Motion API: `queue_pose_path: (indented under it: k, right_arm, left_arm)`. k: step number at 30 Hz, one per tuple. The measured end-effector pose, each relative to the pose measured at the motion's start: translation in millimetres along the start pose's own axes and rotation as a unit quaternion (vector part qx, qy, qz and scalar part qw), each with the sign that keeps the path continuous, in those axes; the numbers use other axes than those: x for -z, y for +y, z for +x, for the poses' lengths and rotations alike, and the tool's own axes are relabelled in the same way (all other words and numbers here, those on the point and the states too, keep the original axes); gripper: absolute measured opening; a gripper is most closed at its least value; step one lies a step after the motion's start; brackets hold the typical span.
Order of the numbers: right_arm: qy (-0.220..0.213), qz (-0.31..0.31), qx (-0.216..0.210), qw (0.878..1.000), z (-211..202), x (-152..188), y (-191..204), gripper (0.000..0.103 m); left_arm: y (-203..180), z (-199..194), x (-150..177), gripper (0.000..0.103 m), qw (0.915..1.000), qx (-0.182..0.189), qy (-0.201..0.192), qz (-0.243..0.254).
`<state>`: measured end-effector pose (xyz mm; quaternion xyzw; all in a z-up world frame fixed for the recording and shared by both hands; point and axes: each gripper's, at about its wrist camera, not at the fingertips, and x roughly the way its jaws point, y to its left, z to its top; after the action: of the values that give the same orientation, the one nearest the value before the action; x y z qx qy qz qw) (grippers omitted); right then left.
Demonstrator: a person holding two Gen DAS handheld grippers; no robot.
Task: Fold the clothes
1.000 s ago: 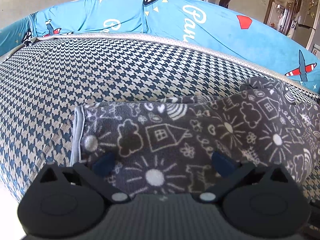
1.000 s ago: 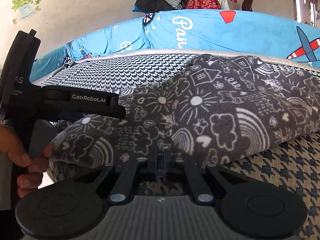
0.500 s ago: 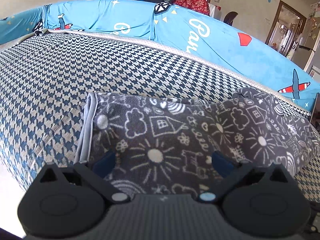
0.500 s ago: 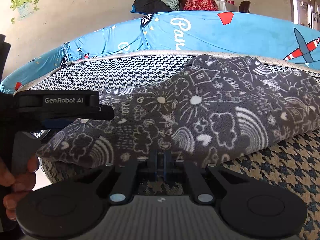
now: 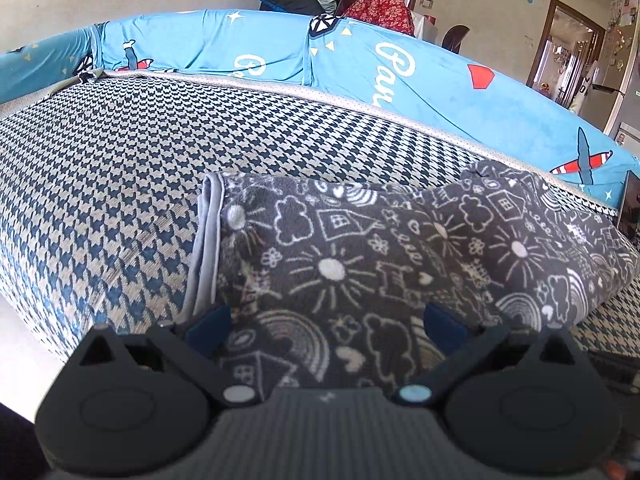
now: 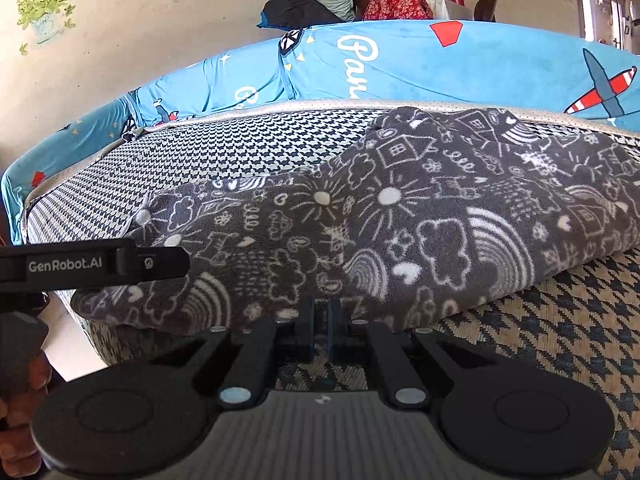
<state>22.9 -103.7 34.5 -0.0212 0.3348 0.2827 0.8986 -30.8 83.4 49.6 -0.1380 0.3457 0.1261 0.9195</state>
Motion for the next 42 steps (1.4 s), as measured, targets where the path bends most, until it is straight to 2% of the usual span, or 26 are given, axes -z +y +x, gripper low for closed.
queue_pose_path:
  k: [16, 20, 24, 31, 35, 39, 42]
  right_arm:
    - [0.015, -0.025, 0.0, 1.0, -7.0, 5.3, 2.0, 0.004]
    - [0.027, -0.05, 0.007, 0.998, -9.1, 12.2, 8.5, 0.009]
    - [0.026, -0.046, 0.005, 0.999, -15.6, 14.1, 8.3, 0.009]
    - [-0.002, -0.061, -0.023, 0.998, -27.2, 11.6, 17.5, 0.009]
    - [-0.003, -0.081, -0.045, 0.996, -27.4, 11.6, 29.0, 0.01]
    - [-0.005, -0.109, -0.066, 0.992, -27.4, 12.3, 45.0, 0.02]
    - [-0.007, -0.132, -0.079, 0.988, -26.3, 10.9, 57.3, 0.02]
  left_arm:
    - [-0.3, -12.0, 16.8, 0.103, 1.0, 0.001, 0.004, 0.005]
    - [1.9, -18.2, 20.4, 0.103, 1.0, 0.006, 0.002, 0.003]
    - [5.2, -26.8, 24.0, 0.103, 0.9999, 0.015, -0.002, 0.0]
    - [25.2, -39.0, 21.9, 0.103, 0.9981, 0.037, -0.01, -0.049]
    - [36.7, -41.6, 18.7, 0.103, 0.9969, 0.018, -0.014, -0.075]
    - [57.6, -34.5, 10.9, 0.103, 0.9898, 0.04, 0.012, -0.136]
    - [65.8, -26.4, 0.2, 0.103, 0.9875, 0.046, 0.033, -0.147]
